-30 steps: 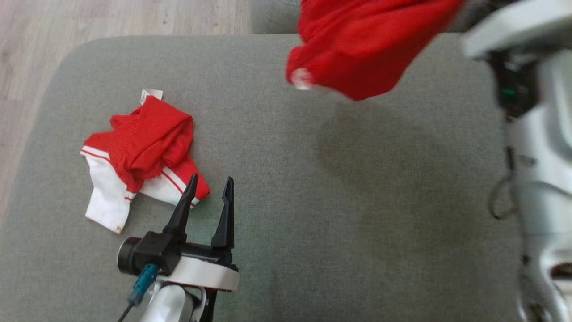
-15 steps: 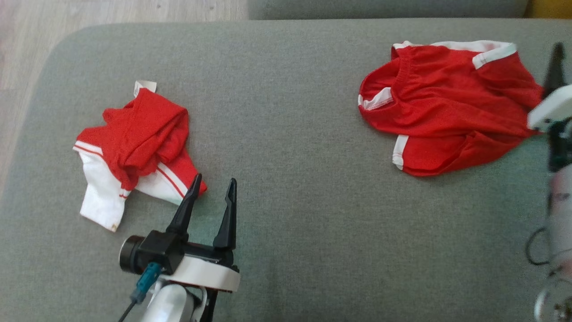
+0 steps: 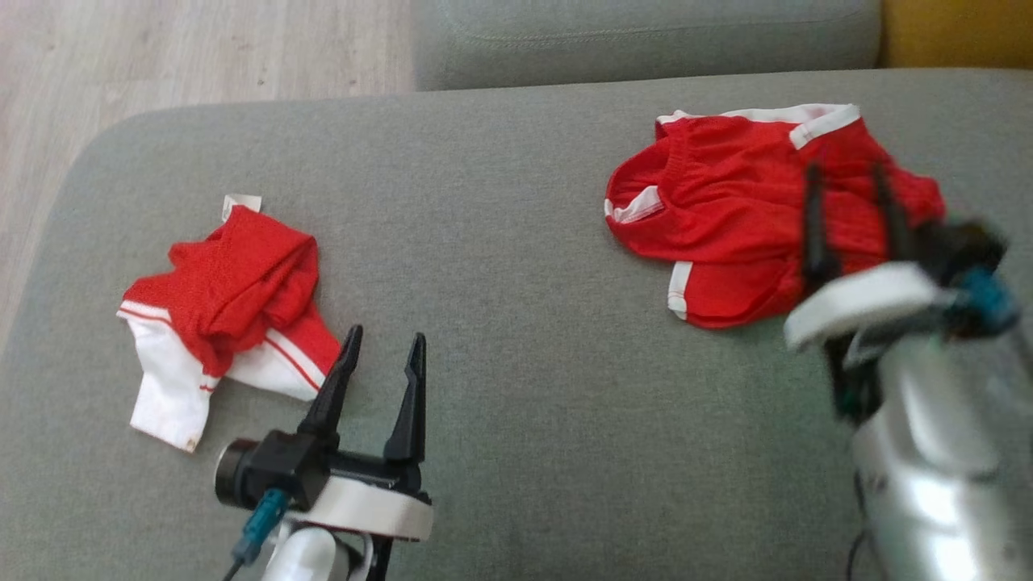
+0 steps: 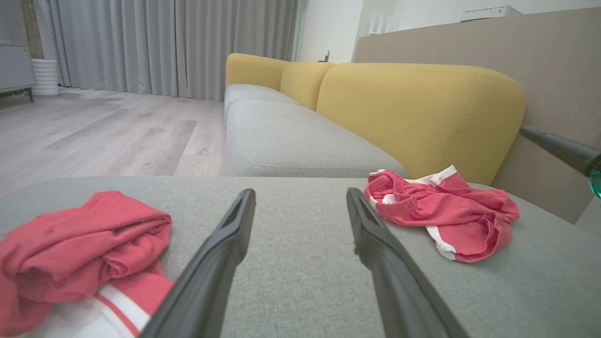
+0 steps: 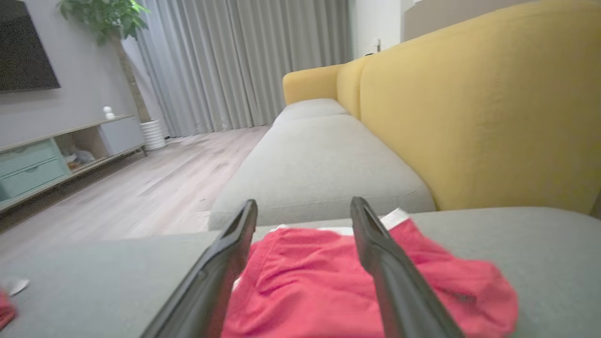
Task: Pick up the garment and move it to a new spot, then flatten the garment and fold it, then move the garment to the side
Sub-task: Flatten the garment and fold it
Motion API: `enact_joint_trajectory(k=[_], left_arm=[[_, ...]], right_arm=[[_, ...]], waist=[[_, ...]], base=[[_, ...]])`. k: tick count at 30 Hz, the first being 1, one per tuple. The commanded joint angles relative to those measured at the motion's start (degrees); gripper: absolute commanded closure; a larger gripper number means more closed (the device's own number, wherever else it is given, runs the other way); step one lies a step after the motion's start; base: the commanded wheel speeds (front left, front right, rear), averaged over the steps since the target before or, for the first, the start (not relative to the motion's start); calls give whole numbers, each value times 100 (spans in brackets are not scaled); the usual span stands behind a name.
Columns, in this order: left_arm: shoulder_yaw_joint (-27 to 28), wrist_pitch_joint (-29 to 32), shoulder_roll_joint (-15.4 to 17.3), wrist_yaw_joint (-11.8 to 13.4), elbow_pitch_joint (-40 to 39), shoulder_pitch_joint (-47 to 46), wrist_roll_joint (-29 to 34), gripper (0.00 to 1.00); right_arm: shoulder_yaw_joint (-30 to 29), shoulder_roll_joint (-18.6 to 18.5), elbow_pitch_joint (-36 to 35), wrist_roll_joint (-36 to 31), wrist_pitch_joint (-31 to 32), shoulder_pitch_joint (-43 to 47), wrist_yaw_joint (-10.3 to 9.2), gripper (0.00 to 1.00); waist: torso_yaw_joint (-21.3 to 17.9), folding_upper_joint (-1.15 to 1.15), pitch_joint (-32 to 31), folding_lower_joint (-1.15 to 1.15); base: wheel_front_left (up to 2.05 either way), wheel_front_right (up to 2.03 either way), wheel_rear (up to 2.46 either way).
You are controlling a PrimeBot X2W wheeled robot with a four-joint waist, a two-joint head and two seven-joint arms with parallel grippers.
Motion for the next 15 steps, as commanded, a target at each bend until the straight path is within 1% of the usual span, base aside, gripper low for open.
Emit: enact_joint_trajectory(k=[1,4,7,11,15], left_arm=[[220,-53,-7,38,-209,-48,-29,0],[228,-53,-7,40,-237,-11,-22,0],[250,-53,-7,36,-256,19,-7,0],[247,-53,-7,19,-273,42,22,0],[217,-53,-7,0,-281,14,44,0]], right_arm=[[445,90,-433,246,-67,220,-4,0],[815,92,-939,679,-75,903,-4,0],[1049,92,-1305,886,-76,1465,-4,0],[1162,93,-1545,865,-77,1820,-4,0],[1293,93,-1570,697,-54,1834,-4,0]], waist=[[-55,0,-46,1],[-91,0,-68,1],[-125,0,-71,1],[-137,0,-45,1],[-87,0,25,1]], base=[[0,0,0],[0,0,0],[0,0,0],[0,0,0],[0,0,0]])
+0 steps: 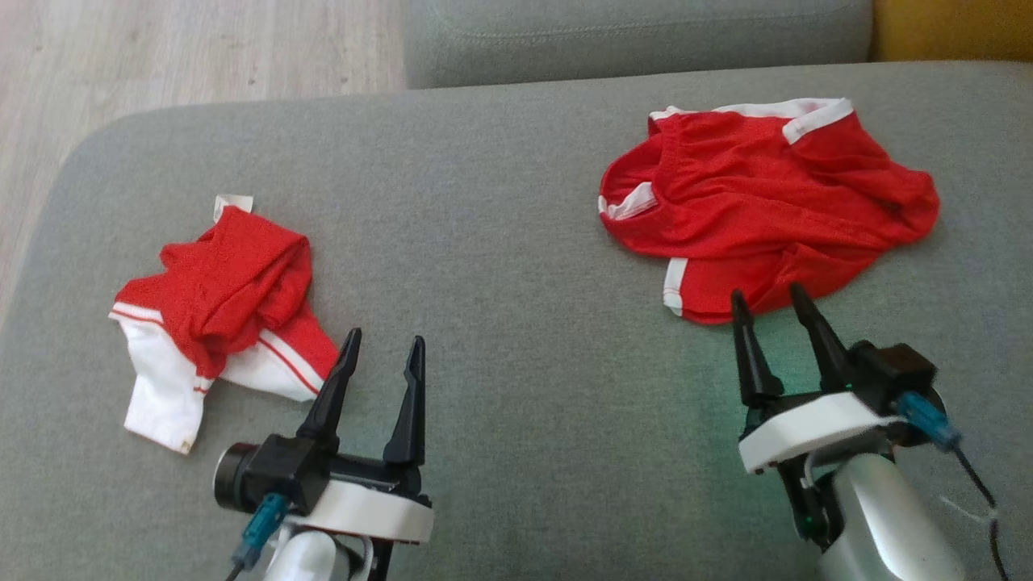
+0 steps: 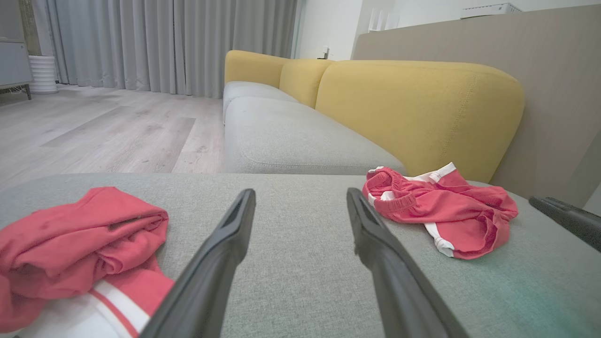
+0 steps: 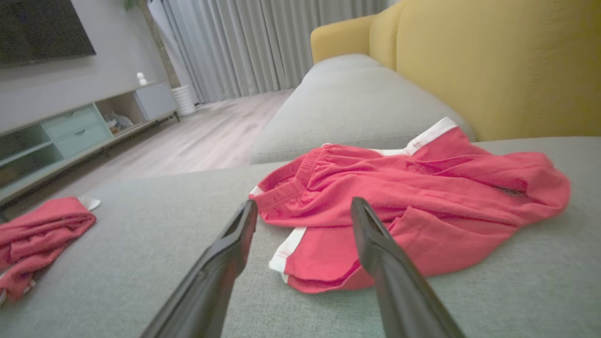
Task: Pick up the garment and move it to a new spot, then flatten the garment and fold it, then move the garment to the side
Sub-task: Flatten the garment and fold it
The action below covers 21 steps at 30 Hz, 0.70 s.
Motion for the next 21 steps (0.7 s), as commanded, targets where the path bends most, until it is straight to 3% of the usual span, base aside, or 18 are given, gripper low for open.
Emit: enact_joint_trajectory(k=[1,8,21], left_arm=[[202,-53,-6,0,-193,-140,39,0],[114,-53,-6,-33,-113,-316,-7,0],[-39,-54,-6,25,-104,-460,-107,0]], right_arm=[[192,20,-148,-161,4,-242,-4,0],[357,20,479,-702,661,-612,-4,0],[52,20,1703,-1193,1171,-1438,-4,0]], waist=[[52,0,61,1],[355,0,338,1],[692,0,598,1]], base=[[0,0,0],[0,0,0],[0,0,0]])
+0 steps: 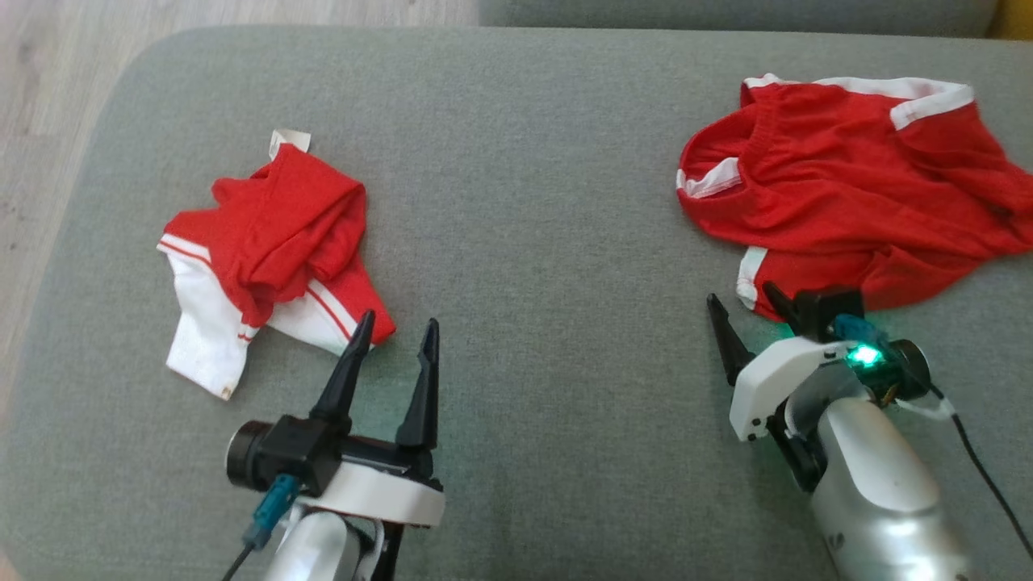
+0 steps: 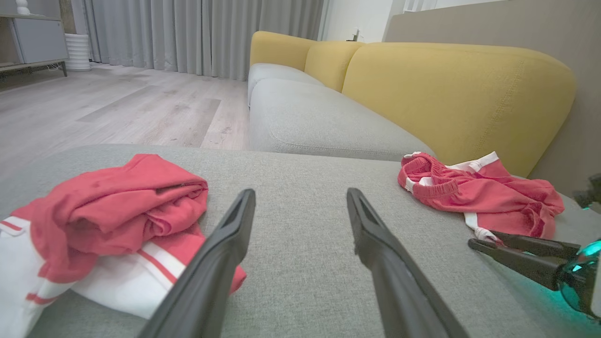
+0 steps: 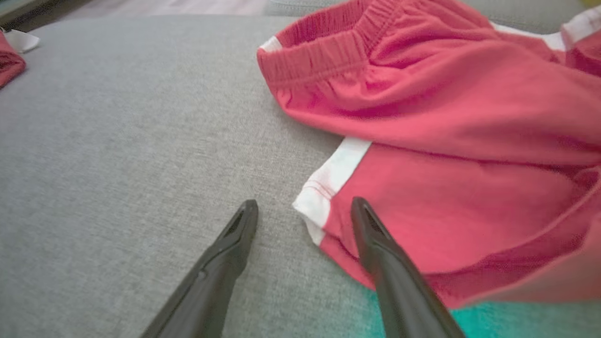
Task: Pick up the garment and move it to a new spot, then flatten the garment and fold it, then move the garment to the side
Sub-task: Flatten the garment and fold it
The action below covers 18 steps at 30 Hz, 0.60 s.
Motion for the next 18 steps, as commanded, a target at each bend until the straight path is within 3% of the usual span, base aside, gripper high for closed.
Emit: enact_joint_trajectory(k=[1,3,4,5,12,18], left_arm=[[155,-54,-5,28,-182,-200,-44,0],[147,-54,-5,37,-180,-211,-52,0],[143,-54,-5,43,-177,-218,-55,0],[146,-54,-5,54,-172,-223,-57,0],[252,-54,-5,74,-158,-161,-72,0],[353,-54,-5,103,-213,-46,-72,0]], right_arm=[[73,20,-65,-49,29,-198,-4,0],[-12,20,165,-139,148,-288,-4,5],[-49,20,260,-149,183,-321,-4,62],[-71,20,332,-169,184,-349,-4,100],[-274,20,510,-207,24,-215,-4,100],[-816,20,149,-458,78,227,-4,100]], waist=[[19,0,25,-1],[26,0,42,-1],[23,0,43,-1],[8,0,36,-1],[-327,0,-214,-1],[-758,0,-437,-1]], base=[[0,0,0],[0,0,0],[0,0,0],[0,0,0],[0,0,0],[0,0,0]])
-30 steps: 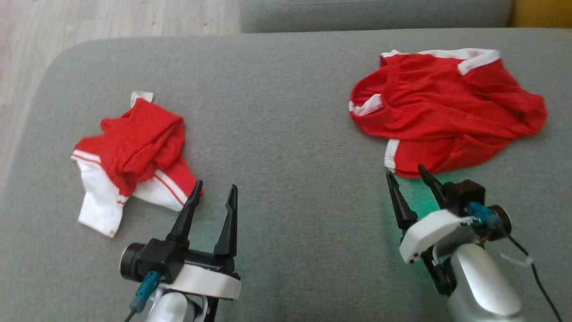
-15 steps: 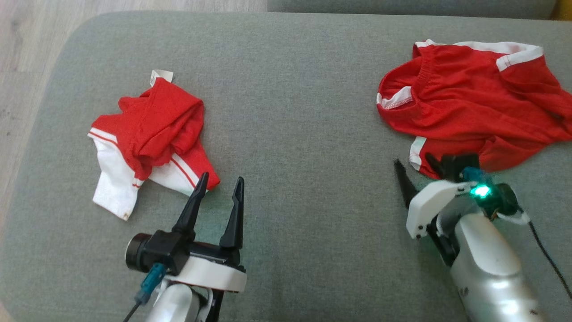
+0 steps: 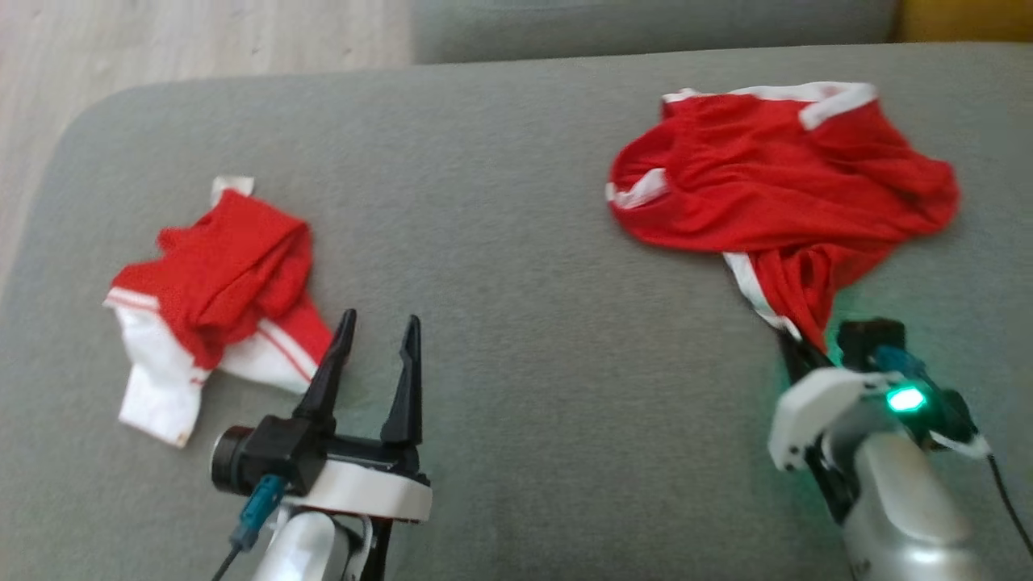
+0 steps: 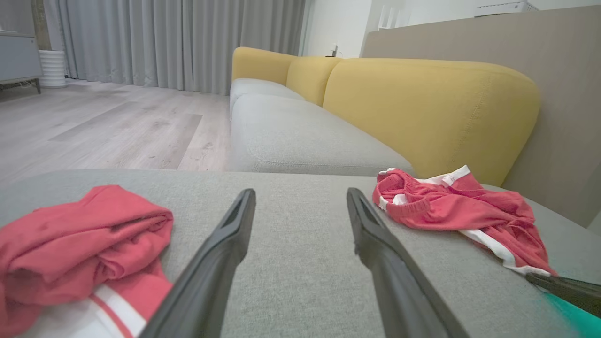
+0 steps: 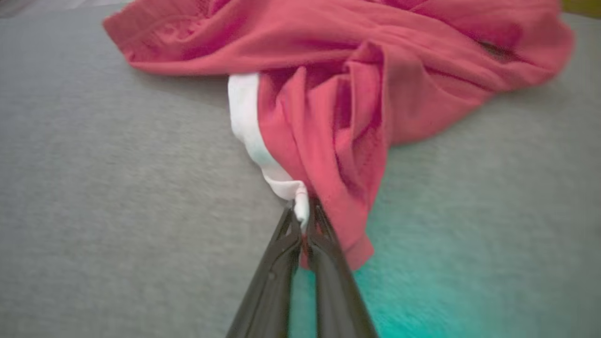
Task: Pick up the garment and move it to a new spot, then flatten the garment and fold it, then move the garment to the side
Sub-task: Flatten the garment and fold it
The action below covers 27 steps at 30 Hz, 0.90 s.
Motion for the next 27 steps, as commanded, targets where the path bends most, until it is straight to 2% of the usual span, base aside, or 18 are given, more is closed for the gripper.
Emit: enact_joint_trajectory(k=[1,7,10,12,16,19,20,21,24,27], left_arm=[[218,-54,-5,31,-220,-54,-22,0],[227,-54,-5,42,-264,13,-36,0],[211,-54,-5,56,-262,43,-57,0],[183,-54,-5,56,-257,59,-63,0],[158,-54,-5,38,-258,68,-62,0],[174,-54,-5,18,-243,100,-45,0],[169,-54,-5,16,-243,107,-41,0],[163,-54,-5,13,-239,111,-38,0],[154,-54,-5,6,-226,110,-32,0],[138,-54,-5,-2,-215,90,-19,0]], right_arm=[[-103,6,-324,-175,72,167,-4,100],[-792,-8,-1298,-595,509,849,-4,100],[-934,-5,-1825,-619,746,1153,-4,100],[-1135,-4,-2148,-666,941,1344,-4,100],[-1907,1,-2741,-1029,1319,1745,-4,100],[-2276,3,-3064,-1275,1392,1878,-4,100],[-2306,4,-3144,-1320,1348,1875,-4,13],[-2297,4,-3195,-1320,1317,1856,-4,0],[-2163,5,-3273,-1225,1184,1782,-4,0],[-1766,5,-3366,-847,829,1636,-4,0]], waist=[[-268,0,-151,0],[-522,0,-272,0],[-573,0,-338,0],[-570,0,-371,0],[-480,0,-437,0],[-422,0,-463,0],[-403,0,-466,0],[-383,0,-471,0],[-346,0,-480,0],[-286,0,-474,0]], base=[[0,0,0],[0,0,0],[0,0,0],[0,0,0],[0,0,0],[0,0,0],[0,0,0],[0,0,0],[0,0,0],[0,0,0]])
